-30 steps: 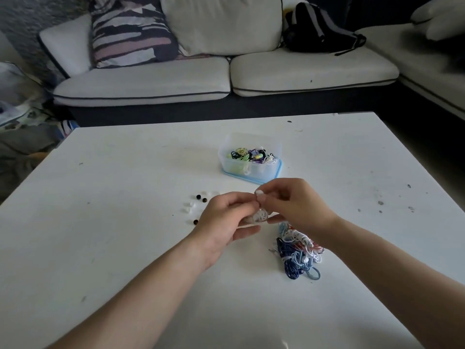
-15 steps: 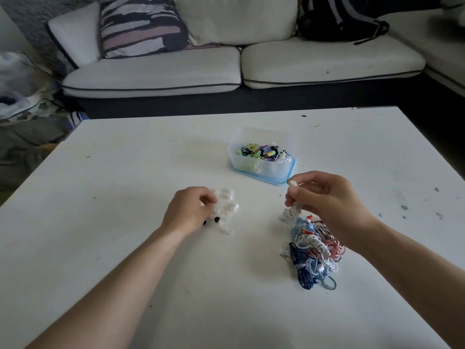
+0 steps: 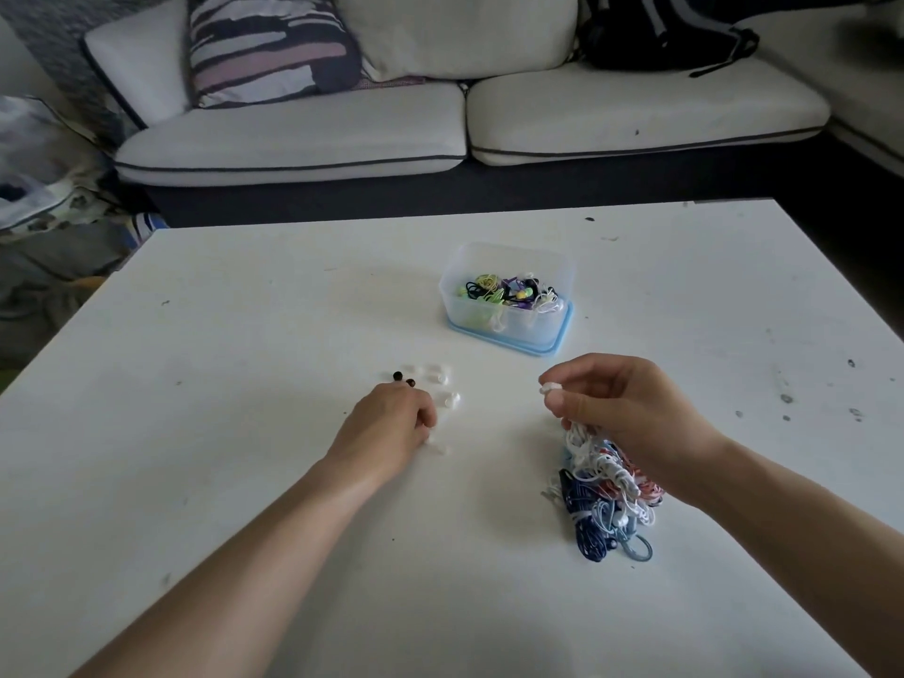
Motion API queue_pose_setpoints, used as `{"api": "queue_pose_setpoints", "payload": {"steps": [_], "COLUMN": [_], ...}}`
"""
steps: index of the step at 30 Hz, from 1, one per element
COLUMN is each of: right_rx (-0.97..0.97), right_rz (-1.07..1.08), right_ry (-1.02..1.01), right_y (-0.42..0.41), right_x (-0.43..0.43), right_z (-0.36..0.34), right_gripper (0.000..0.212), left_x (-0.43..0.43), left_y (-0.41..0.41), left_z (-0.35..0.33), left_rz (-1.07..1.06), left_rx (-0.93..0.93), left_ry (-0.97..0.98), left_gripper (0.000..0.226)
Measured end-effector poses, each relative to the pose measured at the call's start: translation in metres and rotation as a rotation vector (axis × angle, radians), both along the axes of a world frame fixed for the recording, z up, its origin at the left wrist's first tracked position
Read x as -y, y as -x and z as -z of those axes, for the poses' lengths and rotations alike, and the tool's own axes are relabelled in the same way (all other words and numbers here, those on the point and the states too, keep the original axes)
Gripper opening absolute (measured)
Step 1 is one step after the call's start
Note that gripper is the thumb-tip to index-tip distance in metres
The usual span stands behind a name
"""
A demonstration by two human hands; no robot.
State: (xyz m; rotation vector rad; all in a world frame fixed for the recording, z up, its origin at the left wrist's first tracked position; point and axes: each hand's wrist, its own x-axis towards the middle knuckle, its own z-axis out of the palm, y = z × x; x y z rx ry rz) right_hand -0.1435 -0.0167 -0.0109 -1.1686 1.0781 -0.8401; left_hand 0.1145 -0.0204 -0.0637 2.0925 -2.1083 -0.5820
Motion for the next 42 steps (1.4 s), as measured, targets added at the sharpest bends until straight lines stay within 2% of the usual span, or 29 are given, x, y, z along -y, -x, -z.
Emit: {"api": "queue_pose_setpoints", "payload": {"steps": [10, 13, 18, 24, 29, 38, 42], "right_rx": [-0.021, -0.051, -0.04, 0.046, 0.085, 0.146, 0.135], "right_rz": [0.018, 0.035, 0.031, 0.013, -0.02, -0.006, 0.035], "right_ry": [-0.027, -0.017, -0.039, -0.054, -0.033, -0.026, -0.042], "right_y": [-0.002, -0.002, -0.003, -0.011, -0.014, -0.016, -0.015], "right_x": [-0.002, -0.003, -0.004, -0.011, -0.014, -0.015, -0.015], "right_z": [0.002, 0.001, -0.001, -0.008, -0.01, -0.014, -0.015], "right_gripper": [0.028, 0.014, 0.008, 0.009, 0.013, 0.022, 0.012], "left_x": [-0.001, 0.0, -0.004, -0.015, -0.025, -0.03, -0.031], "left_y": [0.002, 0.005, 0.016, 0.037, 0.051, 0.058, 0.058], "left_z": [-0.007, -0.018, -0.038, -0.057, -0.071, -0.075, -0.079], "left_rz": [-0.036, -0.047, -0.132, -0.099, -0.111, -0.271, -0.297], "left_rx": [-0.03, -0.082, -0.337, -0.645, -1.013, -1.268, -1.351], "left_ry": [0.04, 0.089, 0.129, 0.082, -0.002, -0.109, -0.181], "left_gripper": [0.015, 0.013, 0.013, 0.015, 0.009, 0.018, 0.02]}}
